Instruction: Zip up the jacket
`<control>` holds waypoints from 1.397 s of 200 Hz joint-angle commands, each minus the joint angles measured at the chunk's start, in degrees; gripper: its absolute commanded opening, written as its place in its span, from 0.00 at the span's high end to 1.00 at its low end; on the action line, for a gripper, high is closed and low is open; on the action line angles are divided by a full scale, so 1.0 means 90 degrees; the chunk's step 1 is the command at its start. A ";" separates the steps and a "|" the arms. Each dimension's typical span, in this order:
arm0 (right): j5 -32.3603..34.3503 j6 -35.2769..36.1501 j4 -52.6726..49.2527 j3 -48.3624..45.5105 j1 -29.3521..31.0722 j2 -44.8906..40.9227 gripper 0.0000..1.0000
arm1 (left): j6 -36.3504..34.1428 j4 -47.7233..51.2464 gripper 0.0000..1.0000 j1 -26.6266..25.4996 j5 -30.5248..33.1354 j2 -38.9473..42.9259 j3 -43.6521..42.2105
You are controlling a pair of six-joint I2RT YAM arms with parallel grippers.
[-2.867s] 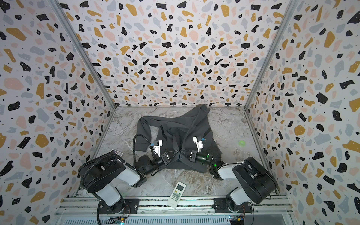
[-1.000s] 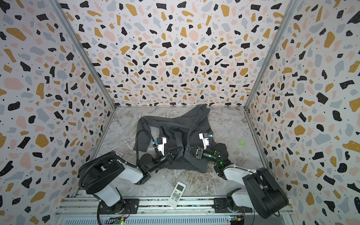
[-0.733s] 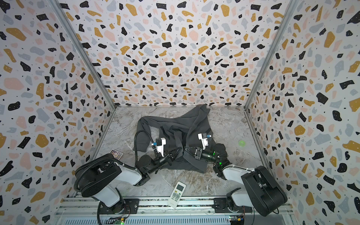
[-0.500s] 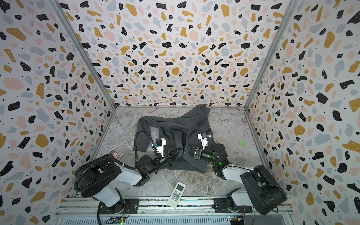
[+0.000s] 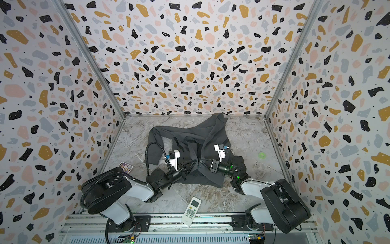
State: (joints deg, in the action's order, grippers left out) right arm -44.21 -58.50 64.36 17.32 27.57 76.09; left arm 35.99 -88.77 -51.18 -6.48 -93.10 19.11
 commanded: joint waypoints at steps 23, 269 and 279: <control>-0.0028 -0.0001 0.0357 0.0136 0.0111 -0.0215 1.00 | -0.0048 -0.1884 1.00 -0.0065 0.0023 0.0013 0.0058; 0.0078 -0.0055 0.0491 0.0027 0.0257 -0.0253 1.00 | 0.0082 -0.1884 1.00 -0.0124 0.0329 -0.0046 0.0073; 0.0092 -0.0044 0.0488 0.0022 0.0257 -0.0265 1.00 | 0.0078 -0.1883 1.00 -0.0118 0.0320 -0.0051 0.0070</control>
State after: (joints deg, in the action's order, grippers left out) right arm -42.61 -59.02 65.19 17.30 29.30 75.40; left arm 37.12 -88.79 -51.86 -3.49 -93.60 19.11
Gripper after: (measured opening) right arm 0.081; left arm 0.058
